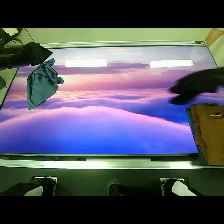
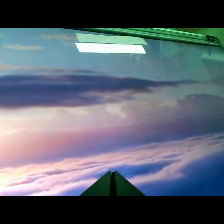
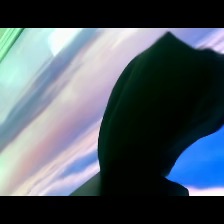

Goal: Fold the shirts.

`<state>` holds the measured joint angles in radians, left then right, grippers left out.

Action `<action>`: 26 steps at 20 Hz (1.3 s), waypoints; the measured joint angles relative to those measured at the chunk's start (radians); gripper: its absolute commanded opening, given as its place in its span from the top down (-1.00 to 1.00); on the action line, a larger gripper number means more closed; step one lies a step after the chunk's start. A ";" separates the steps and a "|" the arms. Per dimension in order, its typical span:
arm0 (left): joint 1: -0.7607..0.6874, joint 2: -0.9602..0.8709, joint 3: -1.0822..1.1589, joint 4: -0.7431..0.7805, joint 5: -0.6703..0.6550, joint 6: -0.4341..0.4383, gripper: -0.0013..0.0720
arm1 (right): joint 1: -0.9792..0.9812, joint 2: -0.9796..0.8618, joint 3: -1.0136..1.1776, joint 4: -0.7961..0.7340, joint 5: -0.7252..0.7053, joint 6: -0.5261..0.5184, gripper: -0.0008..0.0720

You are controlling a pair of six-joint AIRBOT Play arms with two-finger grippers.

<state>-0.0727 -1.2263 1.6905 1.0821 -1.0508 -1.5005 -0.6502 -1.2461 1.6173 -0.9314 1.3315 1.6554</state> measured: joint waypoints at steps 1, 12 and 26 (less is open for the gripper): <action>0.000 0.000 0.000 0.000 0.000 0.002 0.89 | -0.063 0.001 0.030 -0.014 0.030 0.012 0.86; 0.000 0.000 0.000 0.000 0.018 0.053 0.89 | -0.434 0.018 0.104 0.060 0.362 0.058 0.86; 0.002 0.000 0.000 0.000 0.029 0.085 0.89 | -0.455 0.031 -0.320 -0.583 0.417 0.058 0.56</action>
<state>-0.0704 -1.2259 1.6905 1.0817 -1.0214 -1.4155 -1.1053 -1.2148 1.2968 -1.5139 1.7489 1.7138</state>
